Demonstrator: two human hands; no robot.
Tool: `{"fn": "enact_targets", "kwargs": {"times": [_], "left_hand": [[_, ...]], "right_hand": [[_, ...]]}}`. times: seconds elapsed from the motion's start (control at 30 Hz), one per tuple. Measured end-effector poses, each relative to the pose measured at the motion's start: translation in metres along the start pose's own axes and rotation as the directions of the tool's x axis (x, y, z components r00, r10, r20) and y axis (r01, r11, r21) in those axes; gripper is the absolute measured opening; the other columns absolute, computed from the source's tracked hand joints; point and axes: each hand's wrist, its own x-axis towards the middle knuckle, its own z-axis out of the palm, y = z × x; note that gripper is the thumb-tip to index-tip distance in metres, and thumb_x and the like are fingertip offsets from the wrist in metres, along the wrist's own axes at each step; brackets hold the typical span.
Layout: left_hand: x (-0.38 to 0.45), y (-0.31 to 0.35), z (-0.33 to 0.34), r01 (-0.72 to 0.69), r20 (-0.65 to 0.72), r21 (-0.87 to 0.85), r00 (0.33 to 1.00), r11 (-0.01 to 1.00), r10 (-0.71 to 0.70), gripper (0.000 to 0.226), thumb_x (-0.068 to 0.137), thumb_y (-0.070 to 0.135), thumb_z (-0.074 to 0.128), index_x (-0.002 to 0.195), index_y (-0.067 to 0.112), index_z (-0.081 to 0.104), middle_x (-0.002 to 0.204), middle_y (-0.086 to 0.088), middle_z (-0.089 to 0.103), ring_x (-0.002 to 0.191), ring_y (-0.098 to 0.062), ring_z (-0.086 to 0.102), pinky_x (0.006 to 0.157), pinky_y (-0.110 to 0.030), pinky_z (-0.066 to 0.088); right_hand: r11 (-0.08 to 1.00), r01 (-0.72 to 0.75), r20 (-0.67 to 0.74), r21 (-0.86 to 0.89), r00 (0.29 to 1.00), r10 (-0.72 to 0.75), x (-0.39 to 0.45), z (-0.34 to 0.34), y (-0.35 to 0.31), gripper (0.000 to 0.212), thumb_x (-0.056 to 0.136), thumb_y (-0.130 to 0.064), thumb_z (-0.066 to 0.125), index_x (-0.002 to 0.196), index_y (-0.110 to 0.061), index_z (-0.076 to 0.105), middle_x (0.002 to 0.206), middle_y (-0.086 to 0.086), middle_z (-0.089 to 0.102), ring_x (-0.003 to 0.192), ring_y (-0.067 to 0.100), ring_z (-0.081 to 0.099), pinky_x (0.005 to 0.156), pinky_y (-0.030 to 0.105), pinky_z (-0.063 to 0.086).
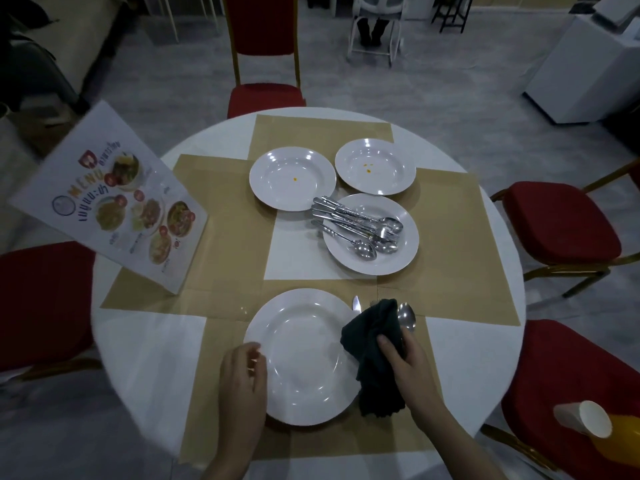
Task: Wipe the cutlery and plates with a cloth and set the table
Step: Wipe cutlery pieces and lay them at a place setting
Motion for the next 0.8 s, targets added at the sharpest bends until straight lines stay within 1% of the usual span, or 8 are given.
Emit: {"fn": "enact_targets", "kwargs": {"times": [0.07, 0.13, 0.23, 0.4, 0.5, 0.63, 0.7, 0.8], "left_hand": [[0.002, 0.021, 0.014, -0.110, 0.077, -0.026, 0.991, 0.994, 0.111, 0.016, 0.092, 0.007, 0.058, 0.094, 0.023, 0.059, 0.094, 0.012, 0.058, 0.089, -0.005, 0.057, 0.075, -0.020, 0.047], [0.008, 0.042, 0.032, -0.143, 0.162, -0.039, 0.976, 0.989, 0.148, 0.013, 0.093, 0.010, 0.058, 0.091, 0.023, 0.060, 0.090, 0.013, 0.060, 0.087, -0.003, 0.057, 0.074, -0.019, 0.047], [0.032, 0.075, 0.062, -0.160, 0.257, -0.032, 0.953, 0.987, 0.163, 0.011, 0.095, 0.015, 0.055, 0.091, 0.025, 0.059, 0.088, 0.013, 0.061, 0.085, -0.002, 0.058, 0.077, -0.014, 0.046], [0.098, 0.117, 0.113, -0.381, 0.303, 0.125, 0.894, 0.916, 0.330, 0.015, 0.093, 0.004, 0.052, 0.102, 0.014, 0.060, 0.098, 0.010, 0.052, 0.089, -0.007, 0.051, 0.079, -0.015, 0.040], [0.147, 0.127, 0.143, -0.502, 0.362, 0.336, 0.850, 0.797, 0.383, 0.036, 0.080, -0.008, 0.056, 0.112, 0.008, 0.061, 0.111, -0.003, 0.060, 0.099, -0.021, 0.055, 0.082, -0.030, 0.047], [0.186, 0.131, 0.169, -0.557, 0.484, 0.571, 0.822, 0.603, 0.302, 0.061, 0.067, -0.006, 0.068, 0.124, 0.011, 0.057, 0.128, -0.007, 0.059, 0.112, -0.029, 0.054, 0.084, -0.037, 0.044], [0.192, 0.132, 0.175, -0.576, 0.505, 0.643, 0.814, 0.505, 0.286, 0.057, 0.064, -0.002, 0.073, 0.117, 0.013, 0.059, 0.120, -0.005, 0.063, 0.106, -0.028, 0.056, 0.083, -0.037, 0.043], [0.197, 0.131, 0.177, -0.588, 0.512, 0.729, 0.808, 0.350, 0.290, 0.039, 0.056, 0.004, 0.080, 0.090, 0.016, 0.066, 0.089, -0.003, 0.067, 0.087, -0.026, 0.061, 0.075, -0.038, 0.047]], "right_hand": [[0.999, -0.036, -0.020, 0.031, 0.999, 0.037, 0.006, -0.008, 0.002, 0.020, 0.097, -0.020, 0.053, 0.116, -0.021, 0.060, 0.102, -0.004, 0.068, 0.088, 0.001, 0.066, 0.070, 0.020, 0.054], [0.993, -0.093, -0.030, 0.078, 0.995, 0.095, 0.015, -0.017, 0.006, 0.023, 0.099, -0.025, 0.050, 0.121, -0.026, 0.058, 0.108, -0.006, 0.067, 0.094, 0.003, 0.065, 0.078, 0.025, 0.055], [0.973, -0.174, -0.020, 0.151, 0.984, 0.179, 0.036, -0.034, 0.004, 0.024, 0.100, -0.022, 0.047, 0.120, -0.022, 0.059, 0.114, -0.001, 0.065, 0.104, 0.012, 0.062, 0.084, 0.029, 0.053], [0.968, -0.191, 0.066, 0.160, 0.981, 0.183, 0.082, -0.067, -0.007, 0.026, 0.097, -0.015, 0.051, 0.118, -0.026, 0.062, 0.119, 0.000, 0.064, 0.106, 0.012, 0.063, 0.087, 0.028, 0.053], [0.970, -0.183, 0.156, 0.160, 0.975, 0.158, 0.106, -0.084, -0.017, 0.024, 0.096, -0.009, 0.052, 0.112, -0.023, 0.064, 0.106, -0.004, 0.072, 0.097, 0.008, 0.068, 0.076, 0.021, 0.055], [0.966, -0.210, 0.221, 0.149, 0.960, 0.175, 0.127, -0.101, -0.018, 0.024, 0.096, -0.010, 0.053, 0.110, -0.025, 0.065, 0.104, -0.005, 0.073, 0.098, 0.010, 0.068, 0.083, 0.027, 0.054], [0.963, -0.228, 0.229, 0.141, 0.954, 0.192, 0.133, -0.109, -0.015, 0.024, 0.096, -0.009, 0.053, 0.110, -0.025, 0.065, 0.103, -0.005, 0.073, 0.097, 0.009, 0.068, 0.083, 0.026, 0.054], [0.959, -0.251, 0.231, 0.132, 0.949, 0.217, 0.137, -0.117, -0.011, 0.023, 0.096, -0.010, 0.054, 0.110, -0.023, 0.066, 0.102, -0.004, 0.073, 0.097, 0.011, 0.068, 0.087, 0.031, 0.053]]}}
